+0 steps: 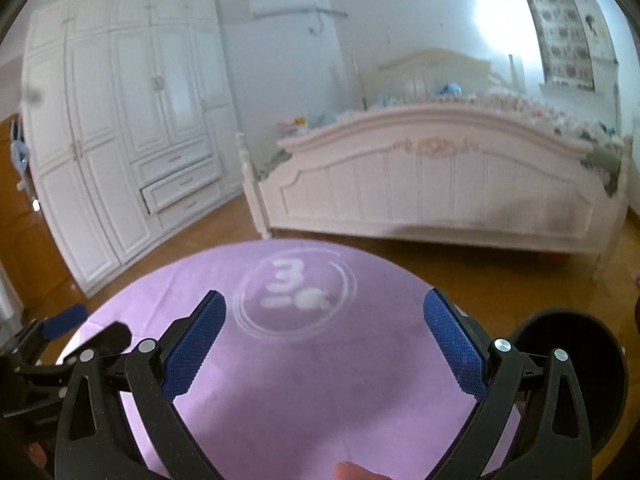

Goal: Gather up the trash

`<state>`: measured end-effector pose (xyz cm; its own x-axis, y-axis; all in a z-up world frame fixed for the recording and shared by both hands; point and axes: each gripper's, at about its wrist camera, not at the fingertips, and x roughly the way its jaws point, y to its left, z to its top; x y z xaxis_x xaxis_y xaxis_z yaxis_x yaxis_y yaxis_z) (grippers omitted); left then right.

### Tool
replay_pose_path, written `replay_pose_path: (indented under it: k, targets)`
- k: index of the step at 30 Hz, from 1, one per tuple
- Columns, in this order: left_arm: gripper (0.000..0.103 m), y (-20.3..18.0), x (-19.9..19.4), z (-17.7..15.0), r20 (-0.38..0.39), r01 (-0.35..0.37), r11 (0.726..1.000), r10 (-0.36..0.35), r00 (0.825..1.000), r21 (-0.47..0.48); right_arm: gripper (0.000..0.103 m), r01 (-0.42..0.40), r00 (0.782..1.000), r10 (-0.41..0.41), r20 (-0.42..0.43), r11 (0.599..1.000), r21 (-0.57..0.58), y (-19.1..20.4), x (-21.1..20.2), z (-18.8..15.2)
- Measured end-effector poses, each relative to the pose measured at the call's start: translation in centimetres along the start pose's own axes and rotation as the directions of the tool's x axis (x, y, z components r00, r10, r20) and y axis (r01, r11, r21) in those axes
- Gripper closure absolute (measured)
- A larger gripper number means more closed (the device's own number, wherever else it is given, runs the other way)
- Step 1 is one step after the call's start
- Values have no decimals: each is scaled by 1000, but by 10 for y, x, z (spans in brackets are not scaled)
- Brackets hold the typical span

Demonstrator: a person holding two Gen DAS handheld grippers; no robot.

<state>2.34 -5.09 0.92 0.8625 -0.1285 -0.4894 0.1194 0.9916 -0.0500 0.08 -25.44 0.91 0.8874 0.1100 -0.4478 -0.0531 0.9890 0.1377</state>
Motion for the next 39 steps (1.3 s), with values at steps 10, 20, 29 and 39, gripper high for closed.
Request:
replay_pose_path:
  k: [10,20,29,39]
  targets:
    - [5,38,-13,-12,25,-35,998,37,999,-54,6,52,994,-50,95,998,-20,16,5,-8]
    - [5,45,-14,-16,30,-50,997,52,998,-55,5,77,988,-67,142,995,-65,22,3,-20]
    - [5,43,-12,-18,22,-55,997,56,998,-50,6,83,981,-71,180,995,-62,22,-1,-23]
    - [5,43,-15,-21,14,-59,997,60,998,-51,5,83,979,-69,190,994,-71,25,-4,-25]
